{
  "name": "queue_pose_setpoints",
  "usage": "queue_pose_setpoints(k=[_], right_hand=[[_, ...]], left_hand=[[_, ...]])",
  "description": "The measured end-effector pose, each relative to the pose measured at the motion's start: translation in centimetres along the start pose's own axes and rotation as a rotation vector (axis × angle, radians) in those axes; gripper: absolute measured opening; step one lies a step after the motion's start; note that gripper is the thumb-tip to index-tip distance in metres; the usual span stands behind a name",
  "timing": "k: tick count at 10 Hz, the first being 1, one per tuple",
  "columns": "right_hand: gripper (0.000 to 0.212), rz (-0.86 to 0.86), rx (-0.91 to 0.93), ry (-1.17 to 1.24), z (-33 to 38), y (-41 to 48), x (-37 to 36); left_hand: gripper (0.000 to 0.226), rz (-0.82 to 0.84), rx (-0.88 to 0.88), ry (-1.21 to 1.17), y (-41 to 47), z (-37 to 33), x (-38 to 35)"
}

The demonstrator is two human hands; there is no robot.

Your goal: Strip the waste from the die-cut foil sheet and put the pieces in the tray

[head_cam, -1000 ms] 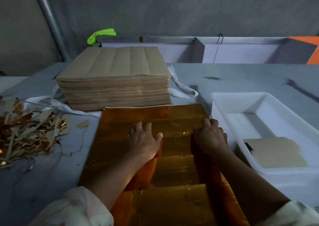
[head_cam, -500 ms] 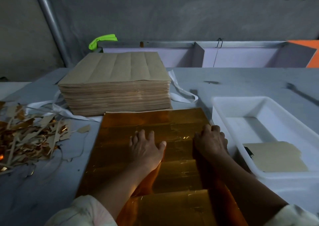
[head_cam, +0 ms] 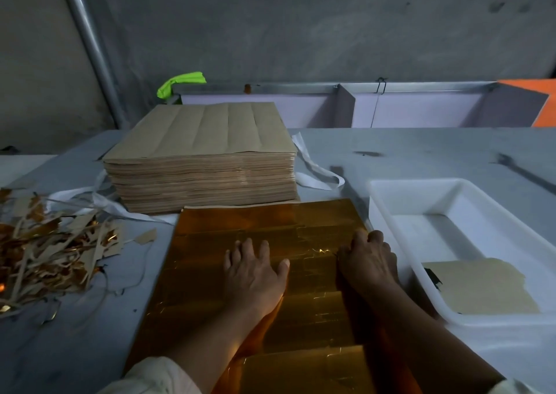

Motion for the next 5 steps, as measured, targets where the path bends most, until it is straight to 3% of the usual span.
queue_pose_setpoints(k=[3,5], right_hand=[[0.038,0.013,0.030,0.002,0.7,-0.6,0.1],[0.033,-0.004,0.247,0.174,3.8,-1.9,1.9]], left_hand=[[0.070,-0.021,-0.009,-0.001,-0.2,-0.1,0.4],[0.072,-0.027,-0.020,0.018,-0.1,-0.2,0.2]])
Point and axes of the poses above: each hand's wrist, its own y-axis towards the middle knuckle, its own x-axis out of the back of the hand, z = x × y, the point moved 2 cm from there along y, towards the middle knuckle, and after that the axes turned 15 degrees about y, right-handed, at the moved point
